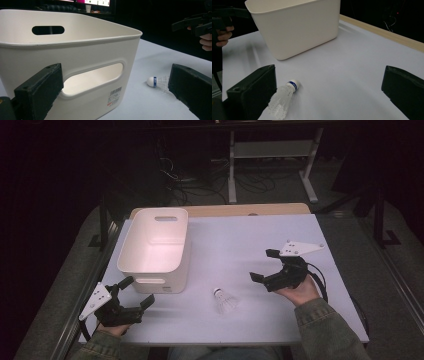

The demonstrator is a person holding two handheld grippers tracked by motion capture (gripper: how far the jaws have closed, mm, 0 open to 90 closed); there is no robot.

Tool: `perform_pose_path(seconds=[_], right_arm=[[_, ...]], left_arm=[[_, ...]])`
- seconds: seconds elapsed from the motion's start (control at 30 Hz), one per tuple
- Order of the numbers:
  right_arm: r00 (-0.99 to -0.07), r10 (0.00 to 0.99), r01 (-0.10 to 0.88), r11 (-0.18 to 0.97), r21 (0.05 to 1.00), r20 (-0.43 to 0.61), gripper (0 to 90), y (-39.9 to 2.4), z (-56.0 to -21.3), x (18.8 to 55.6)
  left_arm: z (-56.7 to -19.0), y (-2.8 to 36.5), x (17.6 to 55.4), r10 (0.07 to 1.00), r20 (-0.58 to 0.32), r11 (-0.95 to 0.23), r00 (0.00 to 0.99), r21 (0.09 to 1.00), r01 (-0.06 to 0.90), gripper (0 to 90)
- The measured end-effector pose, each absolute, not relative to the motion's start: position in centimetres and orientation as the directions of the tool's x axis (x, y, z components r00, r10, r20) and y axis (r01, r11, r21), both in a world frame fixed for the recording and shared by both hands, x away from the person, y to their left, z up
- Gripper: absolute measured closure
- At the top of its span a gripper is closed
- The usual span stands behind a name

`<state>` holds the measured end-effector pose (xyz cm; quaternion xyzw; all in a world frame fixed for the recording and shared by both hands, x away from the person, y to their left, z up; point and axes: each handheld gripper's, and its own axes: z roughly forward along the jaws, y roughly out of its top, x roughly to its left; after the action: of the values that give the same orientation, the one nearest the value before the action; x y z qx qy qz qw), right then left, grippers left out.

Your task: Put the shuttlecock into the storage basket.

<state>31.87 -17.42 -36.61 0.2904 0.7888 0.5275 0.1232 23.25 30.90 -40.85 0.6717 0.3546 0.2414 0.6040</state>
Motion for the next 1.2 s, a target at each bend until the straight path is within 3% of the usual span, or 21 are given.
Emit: perform_pose_path(seconds=[1.2], right_arm=[[-0.832, 0.539, 0.375, 0.368, 0.851, 0.134, 0.0, -13.1, -38.1, 33.1]], left_arm=[[-40.8, 31.0, 23.3, 0.767, -0.097, -0.027, 0.635, 0.983, 0.183, 0.0]])
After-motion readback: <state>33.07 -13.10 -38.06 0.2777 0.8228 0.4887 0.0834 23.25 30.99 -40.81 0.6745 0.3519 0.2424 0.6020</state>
